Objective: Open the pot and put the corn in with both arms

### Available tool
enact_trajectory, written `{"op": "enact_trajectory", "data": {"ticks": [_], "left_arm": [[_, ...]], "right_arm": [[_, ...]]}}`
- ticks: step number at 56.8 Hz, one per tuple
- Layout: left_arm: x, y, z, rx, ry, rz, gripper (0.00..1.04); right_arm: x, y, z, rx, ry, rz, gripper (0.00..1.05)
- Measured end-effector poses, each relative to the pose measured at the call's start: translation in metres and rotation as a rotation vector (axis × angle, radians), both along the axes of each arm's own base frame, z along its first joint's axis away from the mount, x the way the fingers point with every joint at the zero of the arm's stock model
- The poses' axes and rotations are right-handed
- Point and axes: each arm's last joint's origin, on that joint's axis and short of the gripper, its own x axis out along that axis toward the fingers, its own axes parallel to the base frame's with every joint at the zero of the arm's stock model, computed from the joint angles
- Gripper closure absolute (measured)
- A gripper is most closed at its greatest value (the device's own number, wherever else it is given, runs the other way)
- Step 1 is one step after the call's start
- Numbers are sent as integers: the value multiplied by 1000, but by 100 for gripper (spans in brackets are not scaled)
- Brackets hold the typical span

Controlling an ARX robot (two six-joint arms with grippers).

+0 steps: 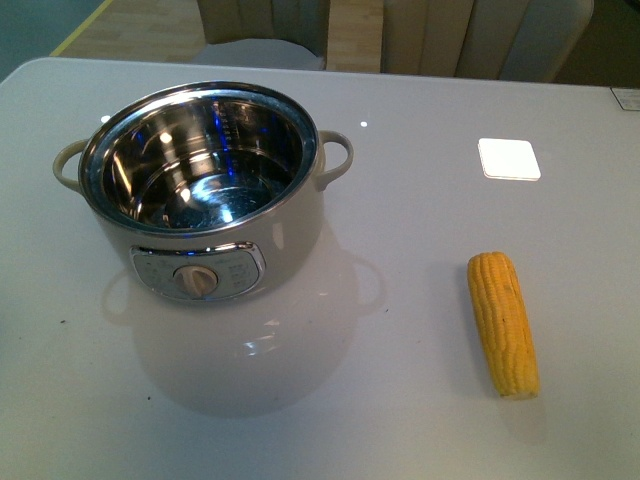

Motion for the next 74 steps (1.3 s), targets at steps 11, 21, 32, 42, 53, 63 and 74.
{"op": "enact_trajectory", "data": {"ticks": [11,21,32,42,53,63,74], "left_arm": [[-8,-9,6,4,-19,-1,101],[-16,-19,9,5,-28,23,101],[-23,-24,10,5,-36,-4,101],[-28,-25,10,5,-37,-5,101],[-32,-25,10,5,-37,-5,101],[-35,-25,10,5,-37,-5,101],[-47,-25,7,5,-30,-5,101]], "right_arm": [[0,0,0,0,0,0,9],[0,0,0,0,0,0,9],[0,0,0,0,0,0,9],[0,0,0,0,0,0,9],[0,0,0,0,0,0,9],[0,0,0,0,0,0,9],[0,0,0,0,0,0,9]]}}
